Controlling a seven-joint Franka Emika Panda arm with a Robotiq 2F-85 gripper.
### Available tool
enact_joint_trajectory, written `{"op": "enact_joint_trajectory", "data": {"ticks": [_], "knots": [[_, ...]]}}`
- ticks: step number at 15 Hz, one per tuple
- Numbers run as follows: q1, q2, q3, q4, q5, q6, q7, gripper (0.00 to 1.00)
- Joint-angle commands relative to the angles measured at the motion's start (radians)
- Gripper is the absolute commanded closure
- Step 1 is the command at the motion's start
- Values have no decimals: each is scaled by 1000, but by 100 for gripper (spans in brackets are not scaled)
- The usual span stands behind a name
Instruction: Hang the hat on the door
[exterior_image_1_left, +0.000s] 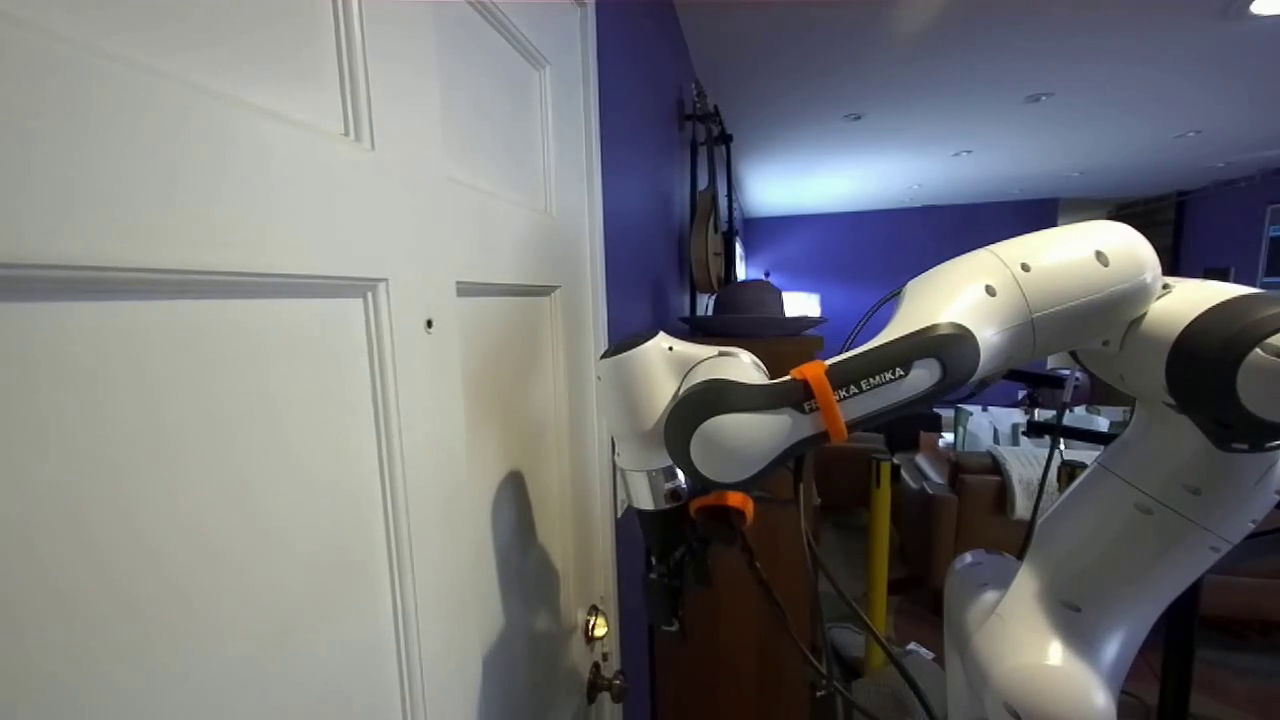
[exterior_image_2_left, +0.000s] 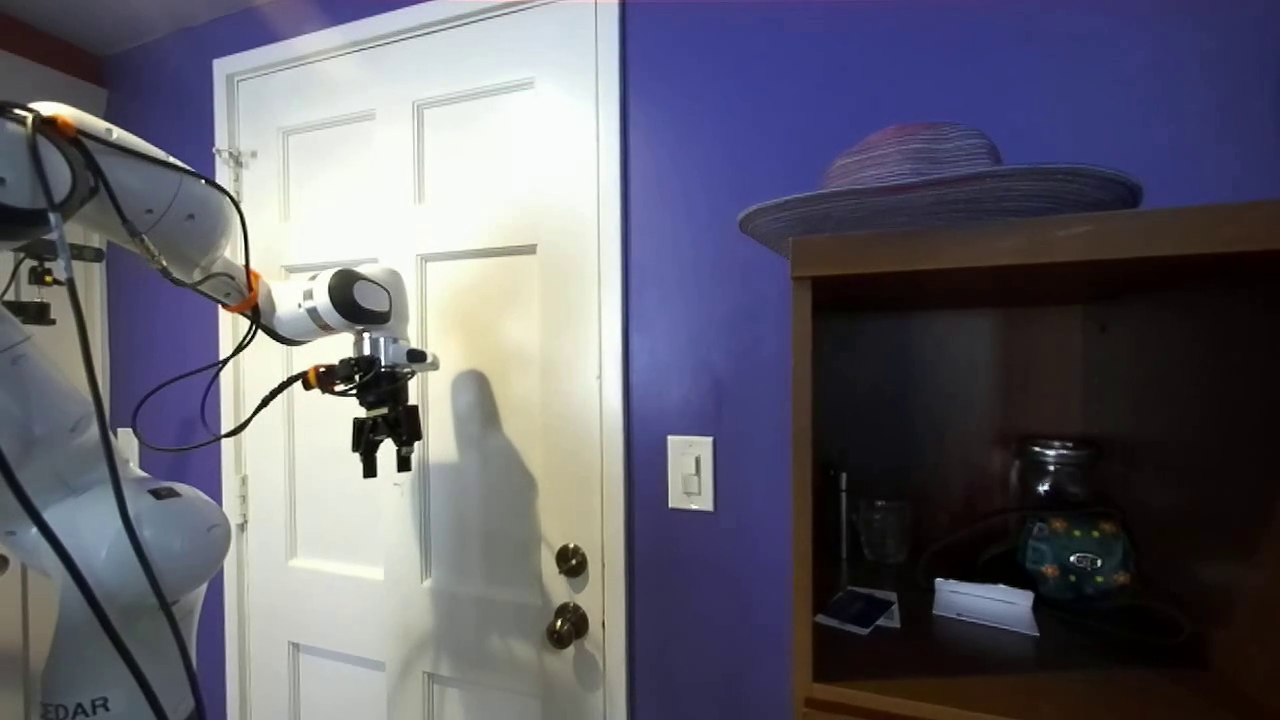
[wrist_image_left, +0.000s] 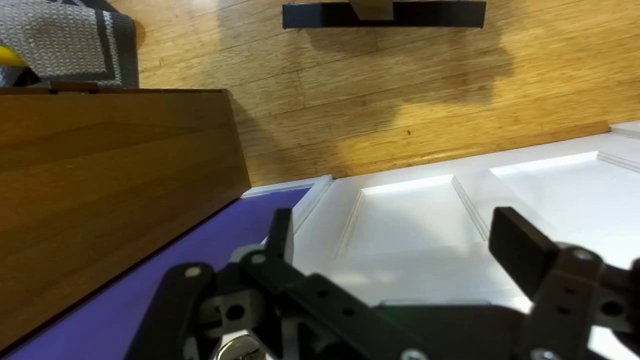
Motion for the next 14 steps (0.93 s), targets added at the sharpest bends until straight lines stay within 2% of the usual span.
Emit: {"op": "enact_joint_trajectory", "data": {"ticks": [1, 3, 5, 8, 11, 12, 13, 14], "knots": [[3, 1, -2, 2, -1, -2, 1, 0], [-20, -35, -5, 8, -52, -1, 9, 0], [-58, -95, -38, 6, -119, -4, 1, 0], [-139, -197, -102, 27, -236, -15, -12, 0], [-221, -256, -175, 59, -341, 42, -26, 0], [-248, -258, -192, 82, -355, 57, -8, 0], [-217, -232, -166, 67, -312, 25, -18, 0], [-240, -249, -184, 77, -324, 37, -20, 0]]}}
